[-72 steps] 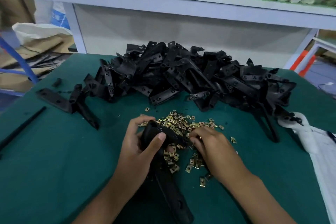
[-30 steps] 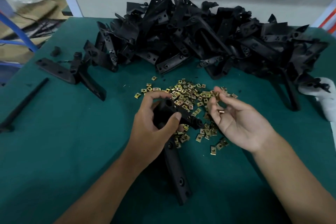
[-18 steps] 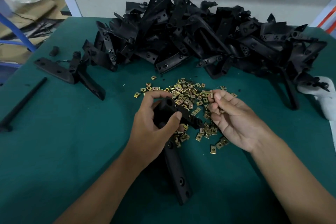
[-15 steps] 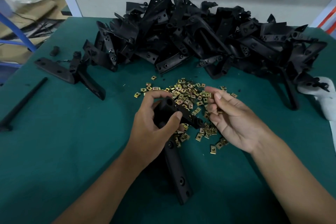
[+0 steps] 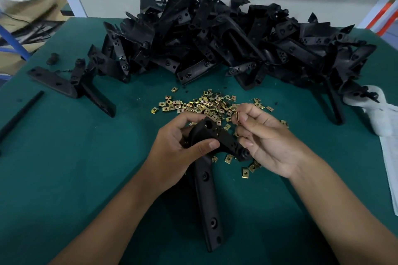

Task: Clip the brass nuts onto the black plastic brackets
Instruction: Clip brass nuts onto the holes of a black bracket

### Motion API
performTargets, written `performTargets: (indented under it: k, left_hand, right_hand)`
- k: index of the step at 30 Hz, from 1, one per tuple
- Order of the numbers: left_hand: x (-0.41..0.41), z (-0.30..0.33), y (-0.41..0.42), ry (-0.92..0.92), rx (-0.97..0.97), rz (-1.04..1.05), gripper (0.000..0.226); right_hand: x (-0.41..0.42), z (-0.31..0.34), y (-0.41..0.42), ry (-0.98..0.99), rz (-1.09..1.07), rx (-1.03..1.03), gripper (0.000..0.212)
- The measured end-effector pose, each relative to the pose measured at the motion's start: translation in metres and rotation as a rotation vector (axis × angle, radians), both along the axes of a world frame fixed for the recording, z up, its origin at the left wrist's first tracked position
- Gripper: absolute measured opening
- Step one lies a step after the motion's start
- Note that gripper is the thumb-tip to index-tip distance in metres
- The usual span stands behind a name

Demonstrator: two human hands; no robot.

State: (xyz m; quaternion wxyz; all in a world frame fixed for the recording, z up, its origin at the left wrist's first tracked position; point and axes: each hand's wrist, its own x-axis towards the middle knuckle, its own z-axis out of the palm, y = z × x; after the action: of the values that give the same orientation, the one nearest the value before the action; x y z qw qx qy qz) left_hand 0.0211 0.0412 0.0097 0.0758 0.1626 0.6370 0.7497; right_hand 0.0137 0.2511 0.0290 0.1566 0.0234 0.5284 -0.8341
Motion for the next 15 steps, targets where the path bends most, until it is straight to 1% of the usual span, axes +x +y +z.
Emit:
performTargets:
  k: [2, 4, 5, 6, 9, 12, 15]
  left_hand:
    - [0.0006, 0.0015, -0.0001, 0.053, -0.032, -0.001, 0.029]
    - [0.0007, 0.0016, 0.0003, 0.095, -0.077, 0.008, 0.029]
    - [0.0009, 0.0013, 0.0005, 0.095, -0.084, 0.012, 0.030]
    - [0.0012, 0.0011, 0.0010, 0.089, -0.085, 0.015, 0.031]
    - [0.0019, 0.0017, 0.0016, 0.086, -0.088, 0.012, 0.030]
    - [0.0020, 0.0026, 0.0011, 0.078, -0.084, -0.006, 0.031]
    - [0.0029, 0.0024, 0.0015, 0.059, -0.071, -0.006, 0.031]
  right_hand:
    - [0.0014, 0.0013, -0.0014, 0.044, 0.009, 0.049, 0.010]
    - [0.0029, 0.0018, -0.0024, 0.066, 0.026, 0.065, 0.006]
    - [0.0036, 0.0018, -0.0031, 0.069, 0.040, 0.058, 0.003]
    - [0.0043, 0.0015, -0.0038, 0.072, 0.053, 0.056, 0.004]
    - [0.0058, 0.0001, -0.0073, 0.100, 0.063, 0.102, 0.018]
    - [0.0066, -0.0008, -0.0103, 0.117, 0.063, 0.116, 0.014]
    - [0.0061, -0.0027, -0.0088, 0.113, 0.073, 0.080, 0.019]
